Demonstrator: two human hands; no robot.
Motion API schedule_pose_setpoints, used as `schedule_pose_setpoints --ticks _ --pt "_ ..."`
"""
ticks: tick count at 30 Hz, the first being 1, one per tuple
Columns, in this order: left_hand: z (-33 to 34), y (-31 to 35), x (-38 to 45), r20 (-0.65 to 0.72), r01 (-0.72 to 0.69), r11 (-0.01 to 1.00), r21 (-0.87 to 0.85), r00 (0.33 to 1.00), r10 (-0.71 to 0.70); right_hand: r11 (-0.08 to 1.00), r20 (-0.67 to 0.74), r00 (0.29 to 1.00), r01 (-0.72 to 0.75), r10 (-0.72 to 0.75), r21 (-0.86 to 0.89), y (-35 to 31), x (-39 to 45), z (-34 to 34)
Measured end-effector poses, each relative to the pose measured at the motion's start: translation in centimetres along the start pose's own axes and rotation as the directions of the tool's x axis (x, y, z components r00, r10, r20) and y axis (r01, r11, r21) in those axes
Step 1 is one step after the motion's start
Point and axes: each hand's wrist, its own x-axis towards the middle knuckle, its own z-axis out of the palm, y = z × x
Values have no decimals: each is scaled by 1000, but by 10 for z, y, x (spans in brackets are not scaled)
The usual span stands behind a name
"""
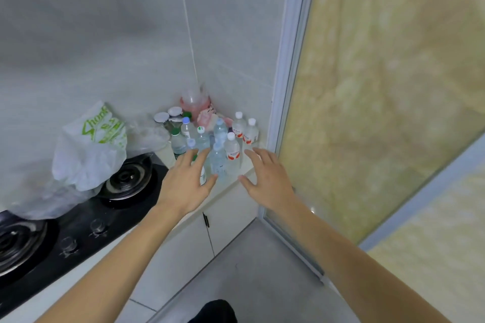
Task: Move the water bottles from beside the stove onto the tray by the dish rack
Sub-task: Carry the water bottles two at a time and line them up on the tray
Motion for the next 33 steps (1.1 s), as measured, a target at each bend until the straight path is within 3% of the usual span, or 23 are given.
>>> schedule_pose_setpoints --ticks 8,13,20,33 --pt "69 -4 141 133 50 997 -61 990 -42 981 94 985 -158 148 110 80 111 36" --pt "118 -19 221 286 85 994 -66 956 -63 930 277 919 -331 280 160 131 177 62" --pt "171 -32 278 459 145 986 -78 883 -93 858 404 845 -463 351 222 170 237 107" --pt "205 -26 318 406 266 964 -13 882 -238 735 427 837 -521 342 433 197 298 177"
